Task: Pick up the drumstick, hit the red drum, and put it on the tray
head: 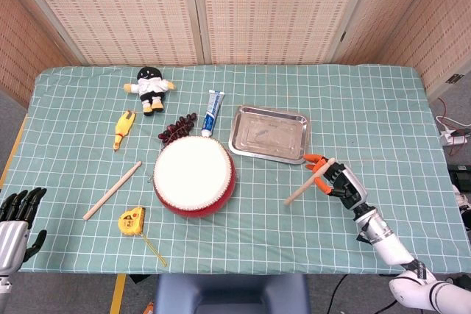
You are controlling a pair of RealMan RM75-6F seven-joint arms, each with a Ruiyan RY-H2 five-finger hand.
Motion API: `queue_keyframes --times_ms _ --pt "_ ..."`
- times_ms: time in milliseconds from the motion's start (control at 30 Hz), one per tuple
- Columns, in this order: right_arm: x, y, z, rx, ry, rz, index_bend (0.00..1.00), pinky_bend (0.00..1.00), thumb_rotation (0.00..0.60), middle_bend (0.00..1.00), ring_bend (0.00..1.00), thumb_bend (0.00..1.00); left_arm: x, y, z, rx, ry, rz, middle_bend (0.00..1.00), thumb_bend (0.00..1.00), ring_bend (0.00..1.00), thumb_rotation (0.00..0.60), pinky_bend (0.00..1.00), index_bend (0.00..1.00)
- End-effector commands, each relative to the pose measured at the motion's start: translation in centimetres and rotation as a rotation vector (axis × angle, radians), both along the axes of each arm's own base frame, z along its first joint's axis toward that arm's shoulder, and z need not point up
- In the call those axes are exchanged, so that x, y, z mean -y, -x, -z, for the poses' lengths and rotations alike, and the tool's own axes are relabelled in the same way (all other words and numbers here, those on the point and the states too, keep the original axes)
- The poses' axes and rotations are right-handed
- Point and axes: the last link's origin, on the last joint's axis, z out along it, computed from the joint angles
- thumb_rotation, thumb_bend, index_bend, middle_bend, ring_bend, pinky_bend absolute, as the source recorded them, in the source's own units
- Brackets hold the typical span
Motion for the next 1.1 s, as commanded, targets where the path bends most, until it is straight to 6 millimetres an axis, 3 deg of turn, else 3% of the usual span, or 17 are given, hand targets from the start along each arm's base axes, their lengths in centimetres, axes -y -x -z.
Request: queue_keyframes --times_ms 33,600,900,1100 --pt "-0.2 0.9 1.7 0.06 -0.03 0.002 0.63 0.21 0.6 0.25 0.17 0.43 0.0 0.0 0.0 -0.001 0.004 -0.001 0.06 0.34 0.04 0.6 0.04 0.06" --pt "0.4 2.7 2.7 0.122 -0.021 0.031 0.51 0.26 0.6 0.27 0.23 0.42 -0.1 0.1 0.3 -0.005 0.023 -0.008 0.06 0.34 0.04 0.6 0.04 0.06" --pt "0.3 3.4 3.0 0.116 -0.032 0.032 0.49 0.28 0.6 0.28 0.24 0.21 -0.1 0.1 0.3 -0.005 0.028 -0.008 0.06 0.34 0.04 0.6 0.04 0.06" --pt "0.3 3.2 3.2 0.109 -0.041 0.013 0.47 0.29 0.6 0.28 0.25 0.14 0.0 0.2 0.4 -0.005 0.031 -0.013 0.06 0.34 0.04 0.6 0.04 0.06"
